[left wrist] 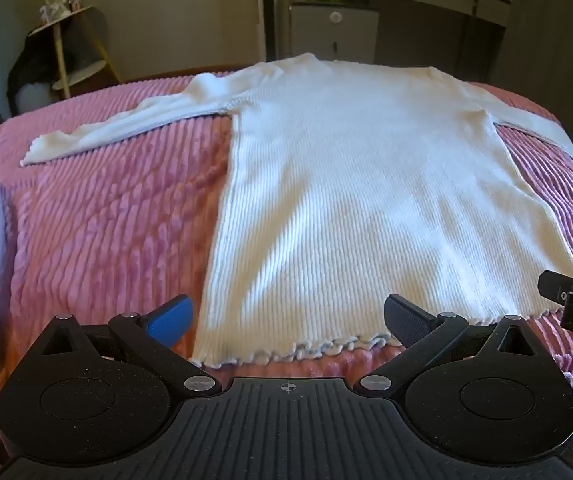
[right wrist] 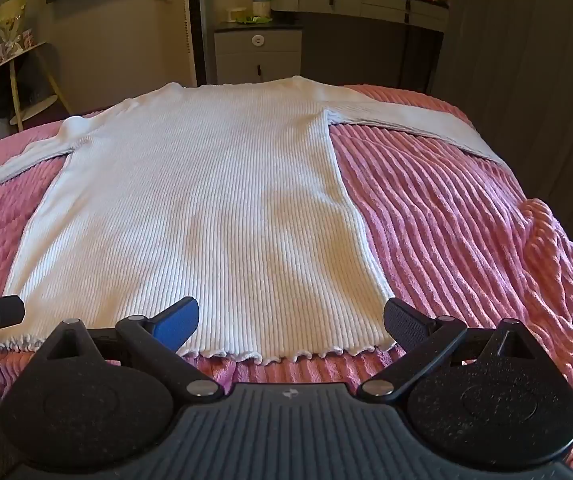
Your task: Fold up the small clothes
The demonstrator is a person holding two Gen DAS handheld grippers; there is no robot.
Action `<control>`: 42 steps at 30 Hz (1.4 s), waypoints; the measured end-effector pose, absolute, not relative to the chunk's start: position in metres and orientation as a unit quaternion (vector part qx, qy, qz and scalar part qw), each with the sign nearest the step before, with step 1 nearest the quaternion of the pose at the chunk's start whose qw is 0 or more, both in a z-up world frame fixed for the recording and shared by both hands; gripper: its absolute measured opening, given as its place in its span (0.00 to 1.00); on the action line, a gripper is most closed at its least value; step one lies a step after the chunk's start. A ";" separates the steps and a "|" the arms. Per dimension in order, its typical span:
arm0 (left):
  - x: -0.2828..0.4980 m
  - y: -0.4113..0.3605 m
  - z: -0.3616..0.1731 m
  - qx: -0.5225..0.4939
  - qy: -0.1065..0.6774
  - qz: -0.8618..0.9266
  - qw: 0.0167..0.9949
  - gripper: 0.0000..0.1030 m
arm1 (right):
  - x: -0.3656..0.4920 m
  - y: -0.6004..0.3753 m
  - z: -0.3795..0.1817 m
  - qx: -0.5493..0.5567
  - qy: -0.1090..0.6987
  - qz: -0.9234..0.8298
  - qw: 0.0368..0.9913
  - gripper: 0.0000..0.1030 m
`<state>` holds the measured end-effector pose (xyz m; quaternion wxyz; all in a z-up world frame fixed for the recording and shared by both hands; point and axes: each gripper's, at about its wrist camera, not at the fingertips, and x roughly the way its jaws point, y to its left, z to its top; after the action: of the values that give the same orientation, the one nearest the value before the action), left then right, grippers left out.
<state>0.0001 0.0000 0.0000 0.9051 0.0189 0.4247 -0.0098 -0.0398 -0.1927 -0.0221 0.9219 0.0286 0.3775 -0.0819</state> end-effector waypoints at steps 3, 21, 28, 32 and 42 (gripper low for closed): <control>0.000 0.000 0.000 0.018 0.425 -0.010 0.905 1.00 | -0.040 -0.193 -0.022 0.030 0.378 -0.080 0.922 0.96; -0.001 -0.001 -0.002 0.017 0.428 -0.010 0.904 1.00 | -0.039 -0.195 -0.023 0.032 0.379 -0.079 0.921 0.96; -0.001 0.000 -0.003 0.016 0.428 -0.010 0.903 1.00 | -0.039 -0.194 -0.023 0.034 0.380 -0.079 0.921 0.96; 0.000 0.001 -0.002 0.015 0.429 -0.010 0.903 1.00 | -0.038 -0.194 -0.023 0.034 0.380 -0.078 0.921 0.96; 0.000 0.000 -0.002 0.014 0.431 -0.011 0.902 1.00 | -0.039 -0.195 -0.023 0.035 0.380 -0.078 0.921 0.96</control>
<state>0.0000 -0.0002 -0.0024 0.9024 0.0141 0.4306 -0.0110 -0.0390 -0.1945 -0.0229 0.9210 0.0354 0.3800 -0.0785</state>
